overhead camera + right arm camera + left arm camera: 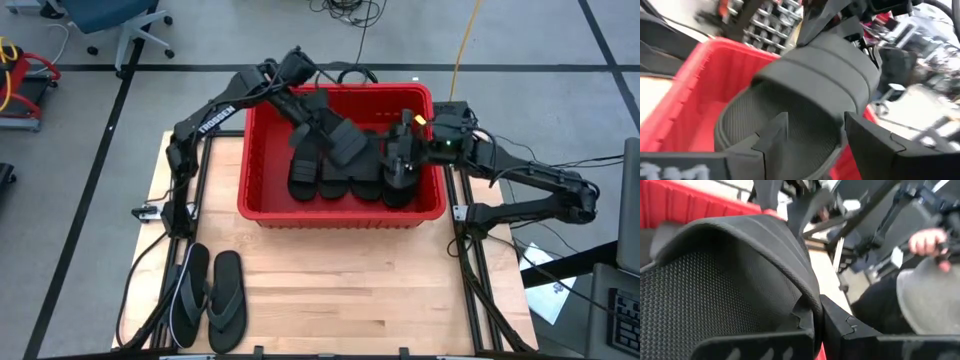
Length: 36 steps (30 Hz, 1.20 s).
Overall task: Pick and place slides into bin
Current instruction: Put the black slide into the red bin
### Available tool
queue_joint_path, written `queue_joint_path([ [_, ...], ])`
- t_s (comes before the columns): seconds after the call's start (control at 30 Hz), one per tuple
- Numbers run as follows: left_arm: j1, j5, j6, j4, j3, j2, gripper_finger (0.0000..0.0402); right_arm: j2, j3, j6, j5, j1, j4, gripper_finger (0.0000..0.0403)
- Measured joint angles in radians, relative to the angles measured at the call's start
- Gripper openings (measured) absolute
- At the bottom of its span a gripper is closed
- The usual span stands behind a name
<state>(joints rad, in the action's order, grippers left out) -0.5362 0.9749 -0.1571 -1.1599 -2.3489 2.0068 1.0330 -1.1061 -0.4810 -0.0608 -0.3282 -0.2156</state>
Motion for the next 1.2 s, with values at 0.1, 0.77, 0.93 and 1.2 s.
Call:
queue_joint_path([
  [0.1, -0.011, 0.022, 0.057, 0.053, 0.000, 0.000, 0.0001, 0.008, 0.000, -0.061, 0.092, 0.030, 0.018, 0.0190],
  [0.77, 0.066, 0.046, 0.104, 0.098, -0.002, 0.033, 0.0001, 0.169, 0.004, -0.156, 0.220, 0.060, 0.149, 0.0174],
  [0.93, 0.064, 0.052, 0.111, 0.084, -0.002, 0.033, 0.0001, 0.177, 0.004, -0.163, 0.241, 0.071, 0.175, 0.0076],
  [1.2, 0.067, -0.036, 0.137, 0.073, -0.003, 0.034, 0.0018, 0.165, -0.021, -0.190, 0.364, 0.095, 0.089, 0.0005],
])
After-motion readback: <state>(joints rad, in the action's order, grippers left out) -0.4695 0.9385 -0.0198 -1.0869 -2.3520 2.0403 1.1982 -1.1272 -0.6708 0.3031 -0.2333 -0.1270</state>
